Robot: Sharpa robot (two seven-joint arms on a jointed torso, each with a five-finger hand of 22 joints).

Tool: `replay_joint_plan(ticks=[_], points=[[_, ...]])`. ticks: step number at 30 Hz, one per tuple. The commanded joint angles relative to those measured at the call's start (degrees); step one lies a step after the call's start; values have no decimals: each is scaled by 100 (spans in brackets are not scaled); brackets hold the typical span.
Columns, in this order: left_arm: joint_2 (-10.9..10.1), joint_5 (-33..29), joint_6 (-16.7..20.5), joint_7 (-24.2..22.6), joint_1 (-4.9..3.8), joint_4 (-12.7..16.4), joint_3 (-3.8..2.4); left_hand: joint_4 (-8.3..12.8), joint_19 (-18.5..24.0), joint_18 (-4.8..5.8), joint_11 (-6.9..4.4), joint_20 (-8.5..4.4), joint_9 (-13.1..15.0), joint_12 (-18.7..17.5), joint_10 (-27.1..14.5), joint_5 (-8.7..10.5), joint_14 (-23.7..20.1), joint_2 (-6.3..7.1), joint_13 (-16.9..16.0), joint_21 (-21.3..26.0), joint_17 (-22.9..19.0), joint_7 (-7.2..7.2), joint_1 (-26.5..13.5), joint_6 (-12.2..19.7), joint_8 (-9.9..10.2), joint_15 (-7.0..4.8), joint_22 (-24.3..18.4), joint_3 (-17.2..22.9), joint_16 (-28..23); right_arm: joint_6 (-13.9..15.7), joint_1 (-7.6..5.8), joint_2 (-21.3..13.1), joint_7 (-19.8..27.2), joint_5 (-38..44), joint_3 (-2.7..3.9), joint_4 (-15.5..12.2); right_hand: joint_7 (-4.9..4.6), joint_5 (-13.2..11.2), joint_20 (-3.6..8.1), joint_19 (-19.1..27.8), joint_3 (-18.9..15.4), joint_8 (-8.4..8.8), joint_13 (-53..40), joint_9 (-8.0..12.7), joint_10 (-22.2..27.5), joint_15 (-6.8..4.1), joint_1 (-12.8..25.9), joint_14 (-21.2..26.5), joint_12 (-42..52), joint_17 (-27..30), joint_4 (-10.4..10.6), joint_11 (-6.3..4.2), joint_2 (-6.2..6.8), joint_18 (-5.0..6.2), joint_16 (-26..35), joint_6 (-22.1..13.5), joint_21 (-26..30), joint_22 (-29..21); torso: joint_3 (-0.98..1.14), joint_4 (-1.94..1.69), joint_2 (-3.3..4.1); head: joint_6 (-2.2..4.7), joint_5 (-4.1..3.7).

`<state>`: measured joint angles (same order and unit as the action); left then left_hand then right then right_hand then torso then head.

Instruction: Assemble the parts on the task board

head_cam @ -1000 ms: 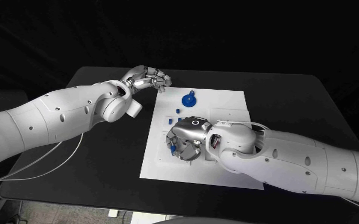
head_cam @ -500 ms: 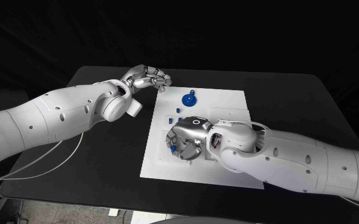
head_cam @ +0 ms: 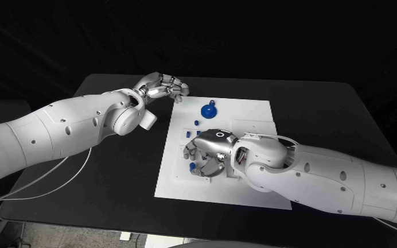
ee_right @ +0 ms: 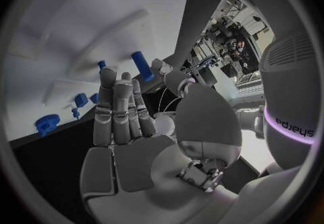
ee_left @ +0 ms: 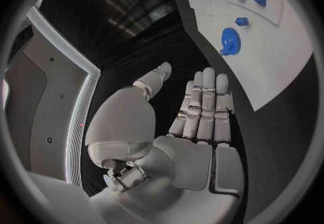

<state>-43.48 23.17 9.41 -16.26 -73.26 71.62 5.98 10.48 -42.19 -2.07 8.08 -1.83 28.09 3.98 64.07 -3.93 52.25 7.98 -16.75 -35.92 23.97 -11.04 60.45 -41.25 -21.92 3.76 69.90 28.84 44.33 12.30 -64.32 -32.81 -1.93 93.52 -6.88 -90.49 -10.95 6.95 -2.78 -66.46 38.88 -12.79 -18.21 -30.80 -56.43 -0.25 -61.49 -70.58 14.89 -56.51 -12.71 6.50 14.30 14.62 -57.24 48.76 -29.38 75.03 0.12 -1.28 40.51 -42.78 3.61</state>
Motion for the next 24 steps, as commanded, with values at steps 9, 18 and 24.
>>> replay_joint_plan(ticks=[9,18,24], points=[[1,-21,-60,-34,-6,2,-3,-25,-11,-119,-9,11,-12,25,-36,-12,29,-35,-9,35,10,-37,-29,31,-27,23,11,-4,-32,585,-5,-211,295,-652,-3,-162,-154,222,-144,412,-540,171,427,131,806,375,205,463,-369,56,135,357,261,7,-36,-491,220,98,-4,-8,0,19,-16],[-1,-23,-45,-40,-6,-2,-2,-27,-12,-119,-9,11,-14,25,-36,-12,30,-35,-9,37,13,-37,-30,32,-30,23,12,-4,-34,689,-306,-692,653,-2015,111,-426,-115,224,-143,345,-625,-43,357,64,132,154,158,431,158,152,354,129,-35,38,-134,-272,201,98,-11,-3,-8,54,-43],[-13,-27,-29,-42,-7,2,-1,-29,-13,-119,-9,11,-16,26,-35,-12,31,-35,-10,38,15,-37,-31,32,-32,23,13,-4,-34,327,-630,-1147,664,-2973,185,-449,105,-224,-145,320,-299,-353,56,-155,-409,-126,-79,341,764,357,450,-156,-305,38,-60,165,214,103,1,12,-13,89,-64]])
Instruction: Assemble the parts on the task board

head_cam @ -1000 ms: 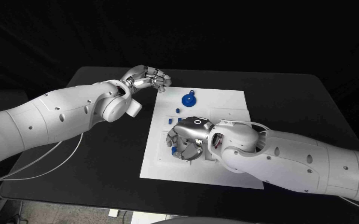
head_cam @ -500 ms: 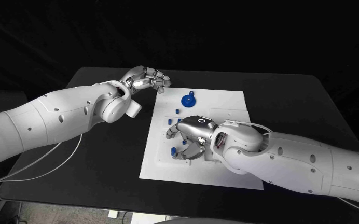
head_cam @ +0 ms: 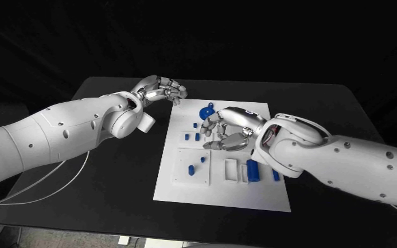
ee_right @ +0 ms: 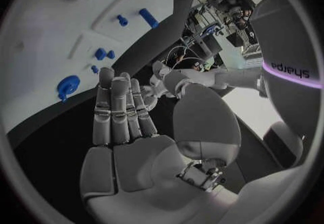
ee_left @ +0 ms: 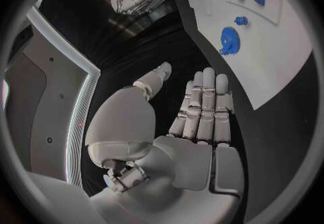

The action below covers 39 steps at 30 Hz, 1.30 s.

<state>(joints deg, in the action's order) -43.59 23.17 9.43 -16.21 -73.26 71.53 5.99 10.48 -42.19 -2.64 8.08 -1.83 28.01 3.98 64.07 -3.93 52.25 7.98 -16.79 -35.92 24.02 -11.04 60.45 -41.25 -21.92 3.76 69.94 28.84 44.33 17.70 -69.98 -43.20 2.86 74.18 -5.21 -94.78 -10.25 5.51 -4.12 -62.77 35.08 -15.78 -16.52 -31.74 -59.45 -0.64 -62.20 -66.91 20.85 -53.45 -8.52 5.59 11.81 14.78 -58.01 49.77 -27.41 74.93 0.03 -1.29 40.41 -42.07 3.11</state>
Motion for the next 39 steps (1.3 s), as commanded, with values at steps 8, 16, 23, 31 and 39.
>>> replay_joint_plan(ticks=[8,16,23,31,39], points=[[25,-38,-40,-49,-6,-12,-2,-32,-15,-62,-10,11,-10,27,-33,-12,34,-35,-7,40,13,-37,-34,33,-36,22,12,-4,-35,-1473,-341,-608,-682,-1860,118,6,241,-184,157,-434,146,-153,-2329,-476,74,-395,198,-290,2984,6,94,-403,-218,22,-326,174,-188,135,11,22,-10,55,-56],[26,-48,-20,-52,-6,-18,2,-35,-16,-62,-10,11,-12,27,-33,-12,35,-34,-7,41,16,-37,-36,33,-39,22,13,-5,-36,-2103,-371,-936,-1743,-2488,115,64,327,-271,364,-712,209,-199,-3246,-767,163,-504,858,-474,3975,-290,618,-511,-336,22,-699,247,-483,145,12,40,-24,99,-216],[26,-56,-22,-52,-5,-23,4,-38,-17,-61,-11,11,-14,28,-32,-11,36,-31,-8,43,18,-37,-41,33,-42,22,15,-7,-38,-2941,-371,-1243,-2427,-3213,111,-318,402,-268,522,-956,293,-230,-3653,-1013,-45,-577,1192,-625,4393,-544,700,-579,-458,22,-939,301,-803,138,22,48,-31,97,-265],[40,-65,-13,-55,-5,-38,4,-50,-19,-60,-10,11,-19,28,-32,-10,36,-29,-8,46,24,-37,-56,35,-48,22,18,-11,-42,-2787,-373,-1444,-2843,-2572,60,-445,408,-270,578,-953,114,-117,-3758,-1012,-80,-588,1508,-637,4384,-652,587,-587,-737,22,-953,288,-900,127,-14,56,-53,99,-380],[53,-66,-13,-49,-5,-57,4,-49,-17,-61,-11,11,-23,28,-33,-11,33,-23,-8,50,26,-37,-54,37,-51,23,20,-12,-47,-2642,-373,-1500,-3183,-2189,-58,-407,417,-270,607,-974,352,-48,-3819,-996,-127,-595,1662,-655,4342,-725,598,-595,-745,22,-940,348,-944,118,-16,80,-76,95,-420]])
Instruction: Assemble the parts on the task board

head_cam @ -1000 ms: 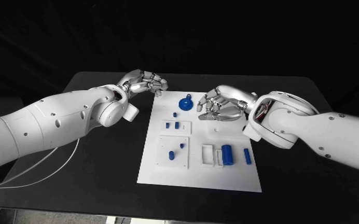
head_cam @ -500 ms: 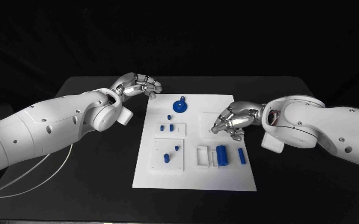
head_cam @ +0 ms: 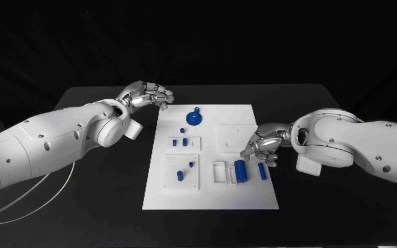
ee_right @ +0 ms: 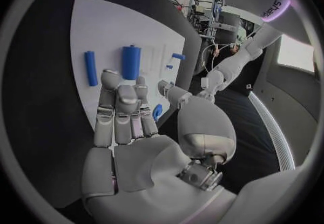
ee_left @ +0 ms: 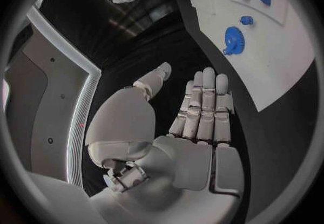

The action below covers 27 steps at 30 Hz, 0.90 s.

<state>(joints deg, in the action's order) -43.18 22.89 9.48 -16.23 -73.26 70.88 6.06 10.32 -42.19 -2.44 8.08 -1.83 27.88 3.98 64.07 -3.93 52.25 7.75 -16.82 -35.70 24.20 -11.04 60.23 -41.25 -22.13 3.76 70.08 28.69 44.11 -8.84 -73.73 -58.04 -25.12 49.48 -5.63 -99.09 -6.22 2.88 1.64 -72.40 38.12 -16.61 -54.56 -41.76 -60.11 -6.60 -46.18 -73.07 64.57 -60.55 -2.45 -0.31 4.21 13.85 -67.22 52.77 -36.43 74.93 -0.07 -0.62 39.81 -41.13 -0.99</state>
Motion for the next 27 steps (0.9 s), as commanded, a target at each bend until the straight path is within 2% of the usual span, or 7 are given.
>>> replay_joint_plan(ticks=[1,2,4,8,13,17,27], points=[[13,-37,-15,-42,-6,6,-3,-33,-17,-81,-11,11,-10,28,-33,-11,33,0,-6,28,8,-37,-31,37,-30,23,6,4,-25,-40,2,-15,-434,281,-25,29,19,-8,24,-13,68,35,-23,3,-75,-3,91,-41,-32,-22,-6,-10,24,115,-14,69,-49,117,-12,14,-19,0,-8],[14,-37,-12,-44,-6,1,-3,-33,-17,-81,-11,11,-10,28,-33,-11,33,0,-6,29,8,-37,-30,37,-30,23,6,4,-25,-98,2,-8,-478,280,-34,35,19,-8,24,-13,68,35,-23,3,-75,-3,92,-41,-33,-22,-6,-10,24,115,-14,70,-49,117,-14,22,-22,3,-5],[18,-37,-9,-45,-6,-3,-3,-33,-17,-81,-11,11,-10,28,-33,-11,33,0,-6,29,8,-37,-30,37,-30,23,6,4,-25,-125,2,9,-503,368,-99,47,22,-9,16,-15,68,37,-30,2,-87,-5,129,-43,-34,-28,-1,-11,42,113,-11,82,-55,117,-12,26,-24,11,-24],[21,-37,-14,-45,-6,4,-3,-32,-16,-81,-11,11,-12,28,-33,-11,31,1,-6,30,9,-37,-29,38,-31,23,7,5,-27,-114,3,79,-512,460,-162,99,32,-9,-2,-47,20,48,-62,-1,-137,-14,270,-72,-19,-60,14,-21,93,115,-31,113,-98,127,-13,42,-29,10,-9],[19,-37,-17,-23,-5,9,-2,-34,-15,-81,-11,11,-13,28,-32,-12,30,-1,-6,32,11,-36,-29,38,-34,24,8,6,-29,-102,6,162,-526,621,-240,152,28,-7,15,-104,-90,106,-162,16,-201,-13,459,-127,47,-144,-29,-20,195,115,-115,105,-201,139,-7,32,-27,-2,9],[14,-37,-22,-28,-5,16,-2,-35,-14,-80,-11,11,-15,28,-32,-12,29,-1,-6,33,12,-36,-30,39,-35,24,9,5,-31,-121,13,205,-534,702,-289,190,29,-8,42,-111,-148,138,-236,24,-210,-14,567,-136,74,-199,-64,-21,212,115,-156,122,-263,136,-21,26,-25,-26,16],[-8,-37,-20,-29,-5,21,-1,-37,-13,-80,-12,12,-18,29,-32,-12,28,-1,-7,36,15,-37,-30,40,-38,25,11,5,-34,-162,85,375,-546,788,-329,270,11,-8,71,-106,-188,226,-332,59,-218,0,681,-139,91,-264,-127,-5,274,115,-191,76,-344,132,-17,37,-28,-55,61]])
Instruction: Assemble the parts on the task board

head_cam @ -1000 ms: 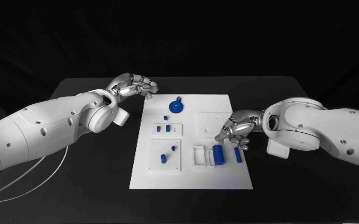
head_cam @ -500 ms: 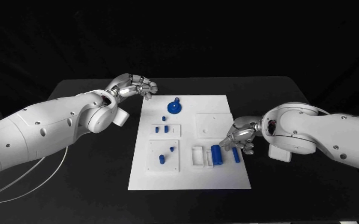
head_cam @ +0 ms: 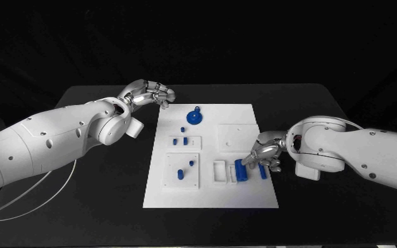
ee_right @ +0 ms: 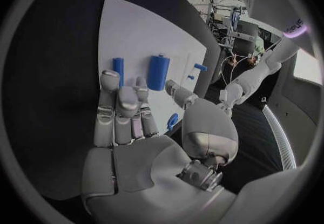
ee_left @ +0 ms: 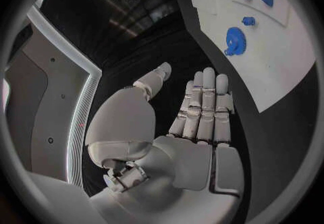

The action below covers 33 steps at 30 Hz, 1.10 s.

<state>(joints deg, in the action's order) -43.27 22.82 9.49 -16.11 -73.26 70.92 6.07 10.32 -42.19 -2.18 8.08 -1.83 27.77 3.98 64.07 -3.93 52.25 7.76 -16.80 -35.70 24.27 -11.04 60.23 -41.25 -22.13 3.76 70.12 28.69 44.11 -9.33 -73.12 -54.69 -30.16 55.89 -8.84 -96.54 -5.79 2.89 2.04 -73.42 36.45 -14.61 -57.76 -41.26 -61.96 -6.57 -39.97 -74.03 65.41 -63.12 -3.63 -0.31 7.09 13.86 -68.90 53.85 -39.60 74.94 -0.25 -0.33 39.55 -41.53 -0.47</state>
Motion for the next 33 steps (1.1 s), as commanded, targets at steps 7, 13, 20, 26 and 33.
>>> replay_joint_plan(ticks=[7,13,20,26,33], points=[[-9,-31,-25,-38,-5,18,-2,-38,-13,-106,-12,12,-9,29,-32,-12,28,-1,-9,37,9,-37,-30,41,-40,25,8,5,-35,-205,95,163,-52,146,-33,32,-55,-8,40,10,-49,95,-57,47,-31,17,109,-43,-2,-33,-63,16,21,114,-28,-82,-62,128,-4,7,-1,-35,17],[-12,-31,-30,-38,-5,22,-2,-38,-12,-106,-12,12,-11,29,-33,-11,28,1,-9,39,11,-37,-31,42,-42,25,10,5,-37,-226,133,254,-58,147,-57,60,-69,-8,44,24,-73,136,-89,72,-28,31,116,-42,-13,-51,-138,30,44,114,-26,-103,-85,126,-7,10,-6,-52,25],[-29,-264,-37,8,-5,77,-1,-65,-15,-104,-11,15,-19,29,-33,-11,30,-11,-10,44,20,-38,-57,44,-51,27,15,1,-43,-79,229,293,-76,262,-124,44,-71,-8,47,30,-97,150,-121,83,-35,35,106,-46,-20,-68,-229,33,64,114,-27,-80,-112,125,0,11,-6,-81,55],[-25,-264,-35,7,-5,58,-1,-71,-16,-104,-11,14,-23,29,-33,-10,31,-11,-10,46,23,-38,-63,47,-53,26,17,-1,-44,41,232,348,-81,262,-125,28,-71,-8,47,28,-115,159,-140,89,-46,34,108,-51,-21,-79,-275,32,87,114,-30,-70,-130,124,1,9,-7,-85,66],[-43,-264,-35,10,-5,52,0,-82,-17,-104,-11,14,-27,29,-33,-11,32,-13,-11,48,27,-39,-75,51,-56,26,20,-3,-47,16,232,355,-94,399,-126,54,-46,-7,64,18,-36,133,-194,79,-89,14,-61,-64,0,-102,-452,10,-66,114,-36,27,-172,123,-5,12,-11,-86,66]])
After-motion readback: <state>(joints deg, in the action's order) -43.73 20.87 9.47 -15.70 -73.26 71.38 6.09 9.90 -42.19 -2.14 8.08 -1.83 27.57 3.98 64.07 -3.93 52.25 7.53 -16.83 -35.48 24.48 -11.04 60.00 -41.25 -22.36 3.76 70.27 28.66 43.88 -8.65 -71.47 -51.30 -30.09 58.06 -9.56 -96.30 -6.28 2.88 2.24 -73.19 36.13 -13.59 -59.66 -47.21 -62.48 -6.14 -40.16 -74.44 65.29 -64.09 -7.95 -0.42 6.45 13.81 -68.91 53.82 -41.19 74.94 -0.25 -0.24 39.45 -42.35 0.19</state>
